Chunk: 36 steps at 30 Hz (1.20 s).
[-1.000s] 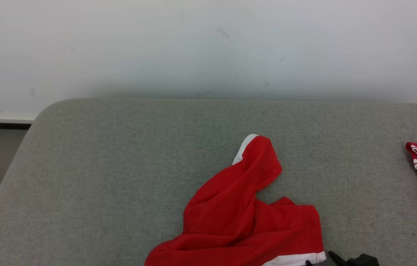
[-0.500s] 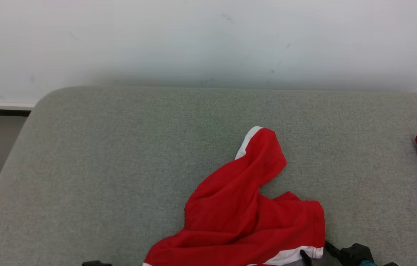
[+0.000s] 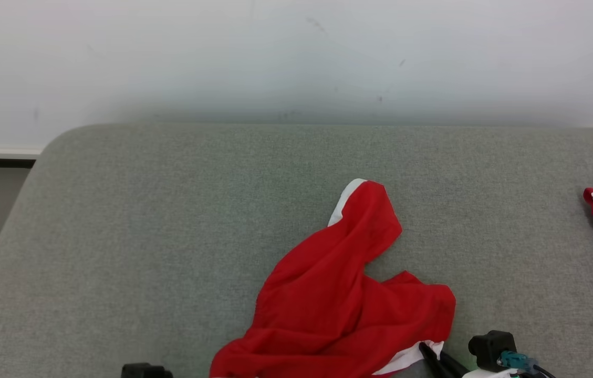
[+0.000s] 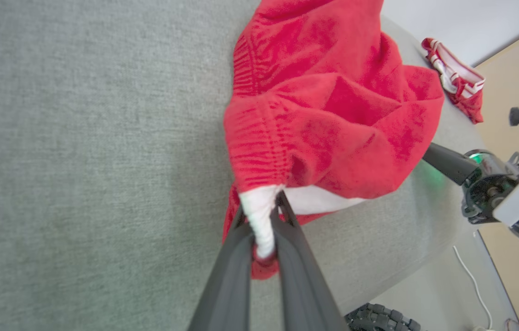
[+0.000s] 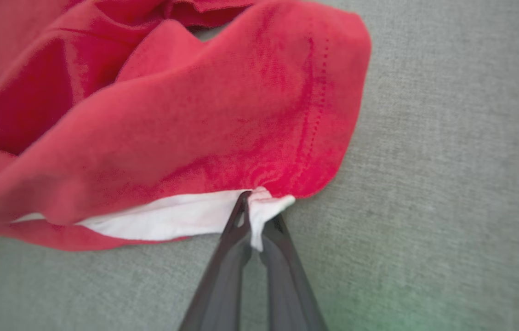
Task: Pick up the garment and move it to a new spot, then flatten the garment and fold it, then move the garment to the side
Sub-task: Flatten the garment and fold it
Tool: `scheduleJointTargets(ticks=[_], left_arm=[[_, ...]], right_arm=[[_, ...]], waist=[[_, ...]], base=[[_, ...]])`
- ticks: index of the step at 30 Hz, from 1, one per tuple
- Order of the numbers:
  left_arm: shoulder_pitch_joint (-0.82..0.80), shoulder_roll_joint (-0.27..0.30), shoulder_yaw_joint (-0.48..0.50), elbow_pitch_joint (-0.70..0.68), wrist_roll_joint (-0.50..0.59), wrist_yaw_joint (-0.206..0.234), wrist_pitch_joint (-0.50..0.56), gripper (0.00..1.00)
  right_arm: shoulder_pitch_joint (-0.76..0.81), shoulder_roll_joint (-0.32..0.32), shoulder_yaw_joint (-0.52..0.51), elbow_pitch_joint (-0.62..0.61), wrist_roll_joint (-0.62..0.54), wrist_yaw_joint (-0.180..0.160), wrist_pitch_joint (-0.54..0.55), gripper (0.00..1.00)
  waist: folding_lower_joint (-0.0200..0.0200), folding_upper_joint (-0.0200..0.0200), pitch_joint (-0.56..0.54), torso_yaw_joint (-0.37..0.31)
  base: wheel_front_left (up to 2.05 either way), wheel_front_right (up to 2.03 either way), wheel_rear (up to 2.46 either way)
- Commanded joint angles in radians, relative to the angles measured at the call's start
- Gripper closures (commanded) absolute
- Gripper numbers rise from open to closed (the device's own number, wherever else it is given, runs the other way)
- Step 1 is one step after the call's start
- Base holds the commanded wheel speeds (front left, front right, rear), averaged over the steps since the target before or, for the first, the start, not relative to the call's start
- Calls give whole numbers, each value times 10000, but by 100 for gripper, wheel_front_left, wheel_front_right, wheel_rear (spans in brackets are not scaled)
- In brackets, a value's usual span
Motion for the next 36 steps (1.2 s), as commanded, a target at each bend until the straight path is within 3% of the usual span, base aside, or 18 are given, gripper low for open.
scheduleJointTargets(ticks=[1, 2, 9, 14, 19, 25, 31, 36], left_arm=[[-101, 51, 5, -105, -241, 17, -25, 100], [-147, 98, 17, -521, -692, 17, -97, 100], [-126, 366, 584, -2078, -1617, 22, -244, 100], [-415, 682, 1143, -3660, -1933, 343, -12, 100], [-931, 765, 1597, -5095, -2394, 703, 364, 100], [-1644, 729, 1468, -6638, -3226, 938, 1359, 100], [-2427, 474, 1850, -8256, -4645, 1418, 2085, 100], [-3154, 610, 2552, -8469, -5274, 1976, 2421, 100]], right_arm=[[170, 79, 200, 143, 196, 35, 232, 100], [107, -32, 156, -262, 877, 30, 97, 100], [186, -652, -418, -2169, 2828, 18, -203, 100], [307, -1414, -1136, -4193, 4032, 18, 77, 100], [264, -1884, -2059, -5957, 4579, 18, 420, 100], [451, -2184, -3352, -7927, 4815, 18, 885, 100], [927, -2060, -5207, -10140, 5134, 18, 1475, 100], [937, -1742, -6538, -11460, 5262, 18, 2334, 100]], waist=[[-1, 0, -48, -1], [-1, 0, -154, -10], [-1, 0, -588, -185], [-1, 0, -1004, -473], [-1, 0, -1197, -808], [-1, 0, -1312, -1100], [-1, 0, -1302, -1261], [-1, 0, -1088, -1432]], base=[[0, 0, 0], [0, 0, 0], [0, 0, 0], [0, 0, 0], [0, 0, 0], [0, 0, 0], [0, 0, 0], [0, 0, 0]])
